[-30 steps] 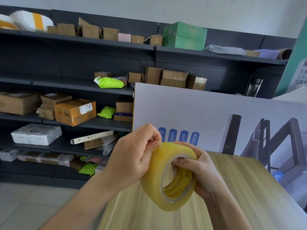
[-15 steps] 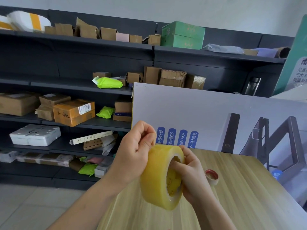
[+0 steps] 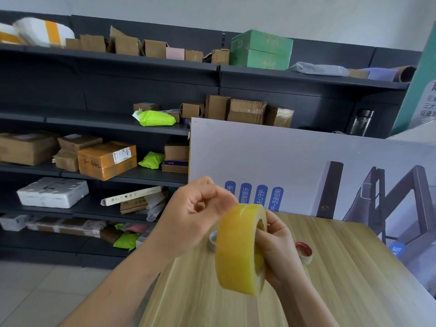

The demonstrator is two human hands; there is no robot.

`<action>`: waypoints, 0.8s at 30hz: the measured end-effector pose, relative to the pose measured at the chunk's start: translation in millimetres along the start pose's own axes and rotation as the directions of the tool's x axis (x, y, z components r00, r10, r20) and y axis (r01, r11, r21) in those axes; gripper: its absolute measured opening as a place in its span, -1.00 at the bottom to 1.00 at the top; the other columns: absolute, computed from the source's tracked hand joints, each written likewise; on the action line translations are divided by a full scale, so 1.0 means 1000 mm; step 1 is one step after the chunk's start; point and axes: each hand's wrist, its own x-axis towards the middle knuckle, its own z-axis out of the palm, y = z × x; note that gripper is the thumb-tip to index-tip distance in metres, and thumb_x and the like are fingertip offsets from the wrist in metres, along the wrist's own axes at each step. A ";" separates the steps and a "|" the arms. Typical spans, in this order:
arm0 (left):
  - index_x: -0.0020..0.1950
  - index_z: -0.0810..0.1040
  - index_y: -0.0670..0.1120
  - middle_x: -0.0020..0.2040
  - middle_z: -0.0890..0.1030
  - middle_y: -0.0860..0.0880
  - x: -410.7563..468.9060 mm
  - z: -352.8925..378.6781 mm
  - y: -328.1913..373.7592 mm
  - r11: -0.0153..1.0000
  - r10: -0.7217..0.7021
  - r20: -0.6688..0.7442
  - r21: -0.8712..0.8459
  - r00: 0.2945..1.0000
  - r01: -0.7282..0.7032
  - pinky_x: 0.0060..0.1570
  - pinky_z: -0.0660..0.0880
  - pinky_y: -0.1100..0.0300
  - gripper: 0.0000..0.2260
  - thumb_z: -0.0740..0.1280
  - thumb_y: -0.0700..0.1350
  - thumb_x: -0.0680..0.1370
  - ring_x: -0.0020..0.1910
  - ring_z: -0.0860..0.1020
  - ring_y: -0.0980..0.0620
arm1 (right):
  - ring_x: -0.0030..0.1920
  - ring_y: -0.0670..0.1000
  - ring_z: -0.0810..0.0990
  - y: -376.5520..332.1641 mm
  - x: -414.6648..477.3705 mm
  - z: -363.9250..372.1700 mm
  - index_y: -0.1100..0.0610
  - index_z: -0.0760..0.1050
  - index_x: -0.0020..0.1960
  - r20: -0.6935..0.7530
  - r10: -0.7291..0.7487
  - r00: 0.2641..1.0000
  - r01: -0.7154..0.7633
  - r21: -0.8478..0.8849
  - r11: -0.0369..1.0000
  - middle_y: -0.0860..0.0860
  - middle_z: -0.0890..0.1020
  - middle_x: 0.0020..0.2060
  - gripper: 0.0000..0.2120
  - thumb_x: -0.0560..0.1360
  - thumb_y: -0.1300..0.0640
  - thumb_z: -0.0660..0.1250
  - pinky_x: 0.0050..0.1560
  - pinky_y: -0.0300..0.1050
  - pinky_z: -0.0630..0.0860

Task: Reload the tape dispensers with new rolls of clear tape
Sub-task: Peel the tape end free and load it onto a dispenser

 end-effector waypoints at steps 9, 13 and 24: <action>0.12 0.66 0.07 -0.15 0.49 0.13 -0.005 0.005 0.014 0.895 0.062 -0.007 0.443 0.998 -0.052 -0.22 0.41 0.40 -0.73 0.41 0.08 0.45 -0.11 0.50 0.09 | -0.25 -0.10 0.61 0.002 0.005 -0.005 -0.09 0.62 -0.19 -0.273 -0.470 0.839 0.363 -0.362 0.859 -0.11 0.68 -0.28 -0.66 0.32 0.37 0.51 -0.21 -0.25 0.56; 0.00 0.68 0.07 -0.16 0.54 0.14 -0.003 0.006 0.015 0.897 0.039 -0.048 0.443 0.998 -0.014 -0.29 0.39 0.40 -0.84 0.49 -0.09 0.43 -0.15 0.50 0.11 | -0.20 -0.12 0.62 0.004 0.006 -0.005 0.00 0.60 -0.10 -0.302 -0.557 0.774 0.411 -0.431 0.804 -0.12 0.68 -0.21 -0.66 0.33 0.41 0.51 -0.19 -0.33 0.54; -0.24 0.59 0.02 -0.27 0.56 0.10 0.002 0.020 0.011 0.919 0.039 -0.146 0.393 0.989 0.022 -0.29 0.45 0.31 -0.90 0.49 -0.09 0.42 -0.24 0.52 0.07 | -0.12 -0.06 0.57 0.005 0.011 -0.007 -0.01 0.55 -0.05 -0.268 -0.732 0.627 0.480 -0.608 0.633 -0.03 0.63 -0.15 -0.68 0.28 0.30 0.46 -0.16 -0.41 0.46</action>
